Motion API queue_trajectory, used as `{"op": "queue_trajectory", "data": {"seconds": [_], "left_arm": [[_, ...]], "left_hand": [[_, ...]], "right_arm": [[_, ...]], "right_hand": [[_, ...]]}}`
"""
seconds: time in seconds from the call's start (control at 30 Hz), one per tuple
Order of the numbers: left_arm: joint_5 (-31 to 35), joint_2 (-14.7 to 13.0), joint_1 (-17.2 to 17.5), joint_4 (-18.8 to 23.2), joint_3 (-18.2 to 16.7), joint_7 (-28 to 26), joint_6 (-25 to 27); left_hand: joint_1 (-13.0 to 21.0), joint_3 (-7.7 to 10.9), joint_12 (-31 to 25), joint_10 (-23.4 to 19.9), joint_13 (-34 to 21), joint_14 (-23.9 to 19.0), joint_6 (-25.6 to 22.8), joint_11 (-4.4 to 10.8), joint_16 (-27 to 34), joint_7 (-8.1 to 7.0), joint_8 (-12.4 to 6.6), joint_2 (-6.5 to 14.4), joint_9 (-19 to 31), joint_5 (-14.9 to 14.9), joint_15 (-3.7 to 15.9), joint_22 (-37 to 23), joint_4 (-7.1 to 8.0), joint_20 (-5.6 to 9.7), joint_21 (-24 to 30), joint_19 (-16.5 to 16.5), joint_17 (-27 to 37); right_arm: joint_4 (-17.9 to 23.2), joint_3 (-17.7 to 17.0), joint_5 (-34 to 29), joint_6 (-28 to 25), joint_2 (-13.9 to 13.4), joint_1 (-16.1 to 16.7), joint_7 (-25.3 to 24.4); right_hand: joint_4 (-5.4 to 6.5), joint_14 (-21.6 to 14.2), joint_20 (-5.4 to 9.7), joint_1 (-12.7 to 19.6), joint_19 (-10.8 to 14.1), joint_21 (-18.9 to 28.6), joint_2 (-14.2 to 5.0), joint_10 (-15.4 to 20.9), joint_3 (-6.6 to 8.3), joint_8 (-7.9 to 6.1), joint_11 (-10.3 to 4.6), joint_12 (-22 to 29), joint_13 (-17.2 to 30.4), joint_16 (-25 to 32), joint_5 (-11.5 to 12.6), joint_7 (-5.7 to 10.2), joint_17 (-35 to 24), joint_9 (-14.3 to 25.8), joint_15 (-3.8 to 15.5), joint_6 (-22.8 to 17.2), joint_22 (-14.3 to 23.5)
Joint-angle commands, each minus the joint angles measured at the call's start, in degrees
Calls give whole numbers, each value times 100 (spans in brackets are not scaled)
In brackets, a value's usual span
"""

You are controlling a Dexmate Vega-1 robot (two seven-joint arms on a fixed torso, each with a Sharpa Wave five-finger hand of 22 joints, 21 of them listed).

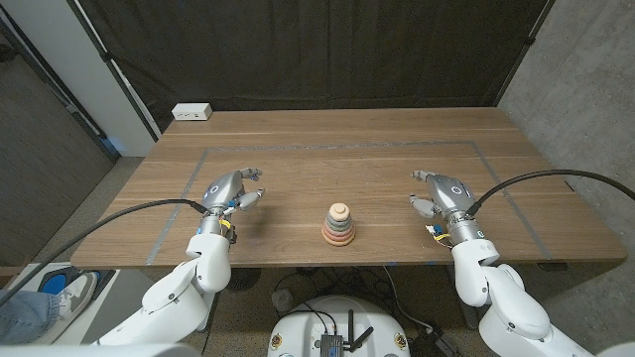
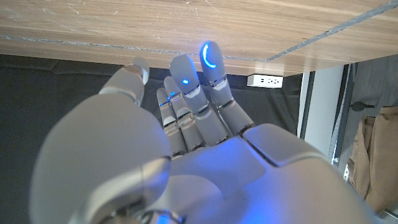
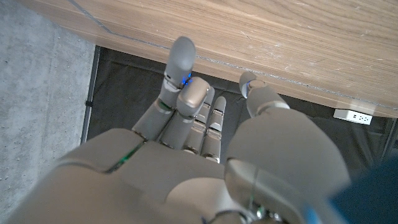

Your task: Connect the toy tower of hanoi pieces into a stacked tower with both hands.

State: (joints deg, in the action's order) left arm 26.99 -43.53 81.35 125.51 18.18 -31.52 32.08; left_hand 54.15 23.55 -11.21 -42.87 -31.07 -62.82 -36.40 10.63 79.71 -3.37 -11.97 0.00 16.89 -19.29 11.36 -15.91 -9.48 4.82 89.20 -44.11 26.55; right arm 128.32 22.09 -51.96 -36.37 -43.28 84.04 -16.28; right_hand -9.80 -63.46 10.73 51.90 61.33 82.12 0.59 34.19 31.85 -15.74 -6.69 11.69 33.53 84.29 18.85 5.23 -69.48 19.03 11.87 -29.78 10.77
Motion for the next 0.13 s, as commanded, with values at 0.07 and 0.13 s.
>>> {"op": "queue_trajectory", "data": {"seconds": [0.07,0.13], "left_arm": [[-133,-26,-281,-166,283,-168,224],[-160,-32,-295,-174,303,-201,220]], "left_hand": [[7,-18,-22,25,4,27,11,29,-6,3,-22,-44,10,-16,128,21,-5,717,-33,48,2],[6,-19,-23,19,7,30,12,27,-3,5,-23,-42,9,-17,128,20,-4,716,-29,48,7]], "right_arm": [[-300,251,430,-90,-325,-344,-430],[-315,299,469,-106,-352,-389,-453]], "right_hand": [[21,13,190,39,-53,-19,-9,37,32,-59,-46,34,14,-23,27,41,-22,27,59,-31,5],[27,28,189,33,-57,-20,-6,54,27,-68,-46,37,16,-37,24,25,-14,35,59,-40,4]]}}
